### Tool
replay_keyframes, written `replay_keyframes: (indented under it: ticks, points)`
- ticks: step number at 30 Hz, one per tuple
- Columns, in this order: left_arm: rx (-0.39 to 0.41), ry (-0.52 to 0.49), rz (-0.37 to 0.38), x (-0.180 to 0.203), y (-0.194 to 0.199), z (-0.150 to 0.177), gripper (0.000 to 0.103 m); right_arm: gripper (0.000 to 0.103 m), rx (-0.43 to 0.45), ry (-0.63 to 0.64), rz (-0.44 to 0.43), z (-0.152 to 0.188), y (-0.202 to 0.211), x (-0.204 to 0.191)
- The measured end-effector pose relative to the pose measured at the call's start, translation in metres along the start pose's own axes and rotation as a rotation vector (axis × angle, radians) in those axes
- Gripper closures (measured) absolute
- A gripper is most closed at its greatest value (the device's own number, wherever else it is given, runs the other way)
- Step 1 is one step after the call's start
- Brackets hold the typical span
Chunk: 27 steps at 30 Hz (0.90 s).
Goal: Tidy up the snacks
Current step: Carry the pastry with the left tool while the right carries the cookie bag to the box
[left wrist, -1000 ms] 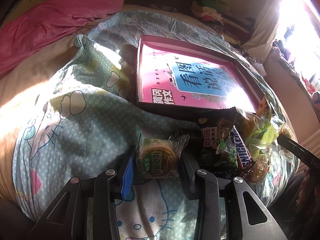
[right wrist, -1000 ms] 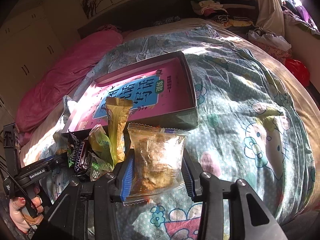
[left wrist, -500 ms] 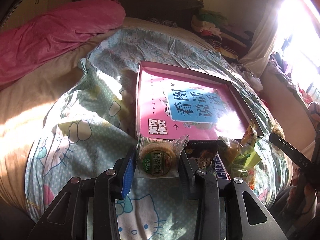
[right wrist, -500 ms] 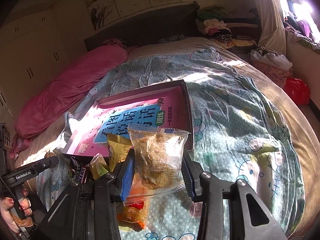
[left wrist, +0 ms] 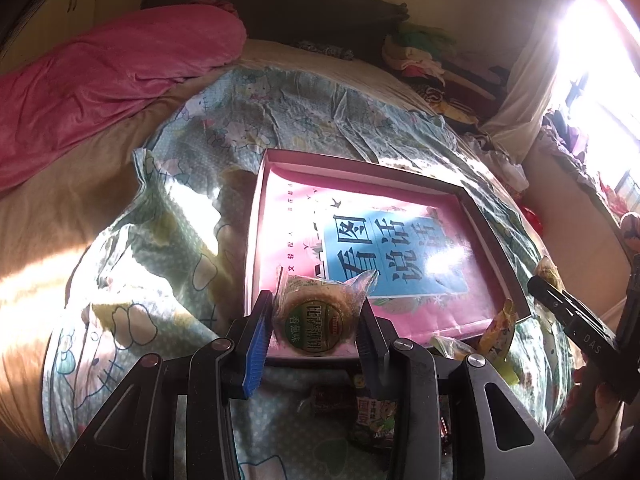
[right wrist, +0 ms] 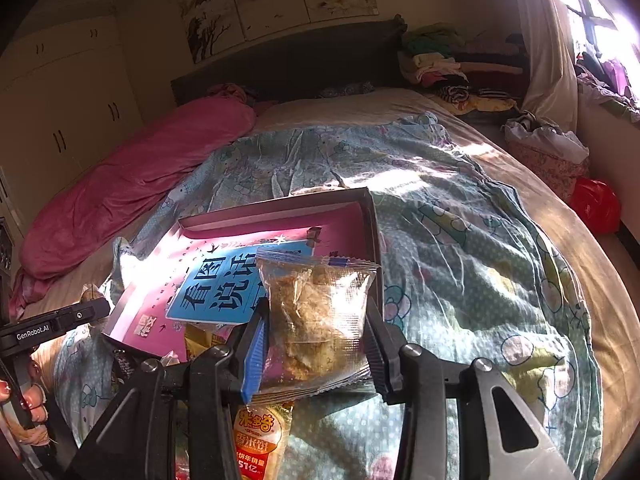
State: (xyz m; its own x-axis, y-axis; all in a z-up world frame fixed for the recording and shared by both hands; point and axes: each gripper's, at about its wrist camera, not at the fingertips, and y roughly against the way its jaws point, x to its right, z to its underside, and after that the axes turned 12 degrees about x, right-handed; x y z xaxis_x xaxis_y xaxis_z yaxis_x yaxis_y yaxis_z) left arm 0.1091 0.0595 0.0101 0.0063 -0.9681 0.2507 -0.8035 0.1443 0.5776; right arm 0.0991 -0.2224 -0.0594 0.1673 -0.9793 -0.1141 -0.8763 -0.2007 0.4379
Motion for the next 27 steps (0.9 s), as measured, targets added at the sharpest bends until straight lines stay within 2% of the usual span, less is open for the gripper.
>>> replay_keyframes:
  ticks: [12,27]
  points:
    - [-0.036,0.006,-0.027,0.003,-0.029,-0.001,0.063,0.059,-0.041,-0.004,-0.024,0.002,-0.030,0.002]
    - [-0.107,-0.040,-0.039,0.011,-0.051,0.009,0.063,0.059,-0.111,-0.024,-0.026,0.011,-0.052,0.006]
